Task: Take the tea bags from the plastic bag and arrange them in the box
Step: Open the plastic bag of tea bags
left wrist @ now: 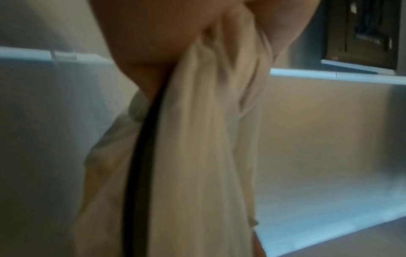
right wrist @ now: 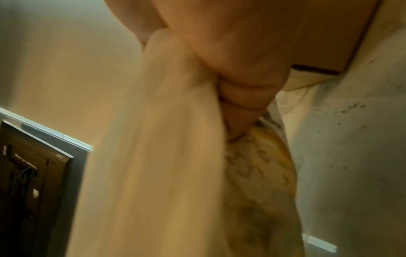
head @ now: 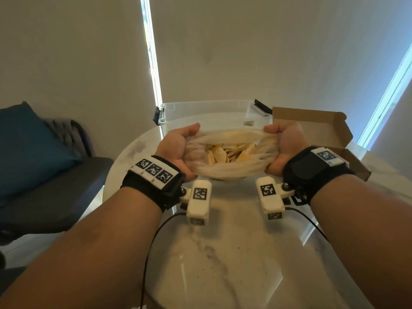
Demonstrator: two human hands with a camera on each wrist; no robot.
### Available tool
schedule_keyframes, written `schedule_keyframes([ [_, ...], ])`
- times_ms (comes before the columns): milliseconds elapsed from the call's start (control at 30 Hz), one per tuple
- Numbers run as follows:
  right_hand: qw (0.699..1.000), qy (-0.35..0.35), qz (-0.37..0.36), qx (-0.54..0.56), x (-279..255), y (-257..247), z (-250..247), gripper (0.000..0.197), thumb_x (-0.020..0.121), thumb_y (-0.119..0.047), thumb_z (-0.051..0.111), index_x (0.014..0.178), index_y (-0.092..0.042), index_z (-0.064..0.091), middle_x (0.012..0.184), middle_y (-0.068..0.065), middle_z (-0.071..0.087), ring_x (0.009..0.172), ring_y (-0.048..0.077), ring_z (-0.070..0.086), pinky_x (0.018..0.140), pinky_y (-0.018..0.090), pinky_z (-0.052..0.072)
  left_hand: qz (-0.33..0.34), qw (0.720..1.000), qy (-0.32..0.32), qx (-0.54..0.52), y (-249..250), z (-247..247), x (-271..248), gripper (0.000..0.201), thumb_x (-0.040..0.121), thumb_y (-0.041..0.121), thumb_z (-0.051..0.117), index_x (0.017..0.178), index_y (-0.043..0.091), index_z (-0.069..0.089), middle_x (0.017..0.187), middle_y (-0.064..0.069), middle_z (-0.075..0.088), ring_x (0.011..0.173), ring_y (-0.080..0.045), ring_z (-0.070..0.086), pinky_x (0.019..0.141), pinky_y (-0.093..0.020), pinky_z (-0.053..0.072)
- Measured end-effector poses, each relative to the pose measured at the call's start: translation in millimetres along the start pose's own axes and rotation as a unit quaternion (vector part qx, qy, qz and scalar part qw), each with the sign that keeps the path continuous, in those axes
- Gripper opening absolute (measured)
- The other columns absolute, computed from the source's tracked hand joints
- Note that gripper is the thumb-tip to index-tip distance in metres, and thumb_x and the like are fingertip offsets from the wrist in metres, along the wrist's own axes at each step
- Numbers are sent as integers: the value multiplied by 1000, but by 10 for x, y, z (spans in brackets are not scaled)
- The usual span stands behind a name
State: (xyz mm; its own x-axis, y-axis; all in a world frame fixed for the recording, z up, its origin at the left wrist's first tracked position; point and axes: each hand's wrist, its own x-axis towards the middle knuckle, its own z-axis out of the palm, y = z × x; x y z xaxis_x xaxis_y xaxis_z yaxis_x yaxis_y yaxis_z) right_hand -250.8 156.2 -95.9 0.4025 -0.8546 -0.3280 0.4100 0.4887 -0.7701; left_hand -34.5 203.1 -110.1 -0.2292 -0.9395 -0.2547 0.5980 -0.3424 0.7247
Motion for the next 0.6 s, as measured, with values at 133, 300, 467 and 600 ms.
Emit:
schedule_keyframes([
  [133,1000,13,11,1,49,28,-89,46,88,-16,49,134,-14,54,134,18,62,125,38,58,103,60,44,13,995,68,76,-78,-109,114,59,88,42,66,136,10,56,115,-18,69,105,-39,68,97,-51,50],
  [300,999,41,-3,-35,125,9,-128,34,100,-24,50,131,-13,56,120,21,70,113,42,65,103,60,46,63,969,120,207,-95,-108,170,73,58,13,85,126,11,59,123,-20,67,103,-39,69,79,-50,58],
  [467,987,112,5,-119,218,-20,-134,31,99,-27,58,128,-16,56,118,16,72,105,39,70,92,55,56,176,900,264,300,-101,-64,261,47,72,5,81,104,25,53,111,-10,62,97,-31,67,76,-43,59],
  [600,897,231,-23,-377,331,26,-91,46,90,-49,66,115,-12,59,110,16,69,94,37,71,85,52,59,223,845,292,389,-136,-2,314,18,86,33,73,81,23,60,97,-13,70,85,-37,69,74,-50,57],
])
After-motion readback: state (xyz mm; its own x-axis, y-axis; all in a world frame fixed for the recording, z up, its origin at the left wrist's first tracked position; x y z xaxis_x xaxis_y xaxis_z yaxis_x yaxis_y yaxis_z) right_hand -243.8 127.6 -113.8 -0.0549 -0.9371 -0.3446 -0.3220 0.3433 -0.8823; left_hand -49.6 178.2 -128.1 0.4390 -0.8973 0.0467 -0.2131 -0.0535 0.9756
